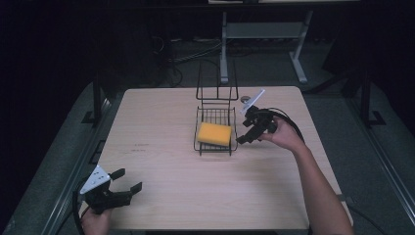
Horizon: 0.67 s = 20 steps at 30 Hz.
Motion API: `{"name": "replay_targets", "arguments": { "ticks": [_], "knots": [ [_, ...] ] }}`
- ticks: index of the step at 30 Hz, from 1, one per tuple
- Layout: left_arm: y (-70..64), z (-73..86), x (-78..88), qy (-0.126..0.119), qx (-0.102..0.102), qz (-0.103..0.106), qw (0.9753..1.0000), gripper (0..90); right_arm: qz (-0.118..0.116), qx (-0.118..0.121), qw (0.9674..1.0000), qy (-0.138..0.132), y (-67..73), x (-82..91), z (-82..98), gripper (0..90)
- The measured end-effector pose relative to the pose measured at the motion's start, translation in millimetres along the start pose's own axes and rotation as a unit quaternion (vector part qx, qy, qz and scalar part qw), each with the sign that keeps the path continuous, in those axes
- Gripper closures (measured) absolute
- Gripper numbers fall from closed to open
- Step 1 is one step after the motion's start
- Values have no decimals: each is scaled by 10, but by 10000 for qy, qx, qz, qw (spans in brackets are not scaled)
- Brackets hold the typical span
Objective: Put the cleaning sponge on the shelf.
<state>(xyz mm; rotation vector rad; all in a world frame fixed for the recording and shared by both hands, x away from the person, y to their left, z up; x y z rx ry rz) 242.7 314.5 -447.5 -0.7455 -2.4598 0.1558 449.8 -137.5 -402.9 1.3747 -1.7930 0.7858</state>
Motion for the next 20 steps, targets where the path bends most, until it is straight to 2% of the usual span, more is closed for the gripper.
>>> {"name": "replay_targets", "arguments": {
  "ticks": [20],
  "knots": [
    [-27,7,14,-18,-38,12,10000,134,356,-287,9989,129,382,270,570,155]
  ]
}}
Point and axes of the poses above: each handheld gripper's, and its own axes: x roughly backward along the jaws, z roughly out of its underside, y roughly to its left, the point moved 2 cm from there along -x, roughly forward along the jaws, and after that the axes turned 12 degrees about x, right-handed, at the moved point
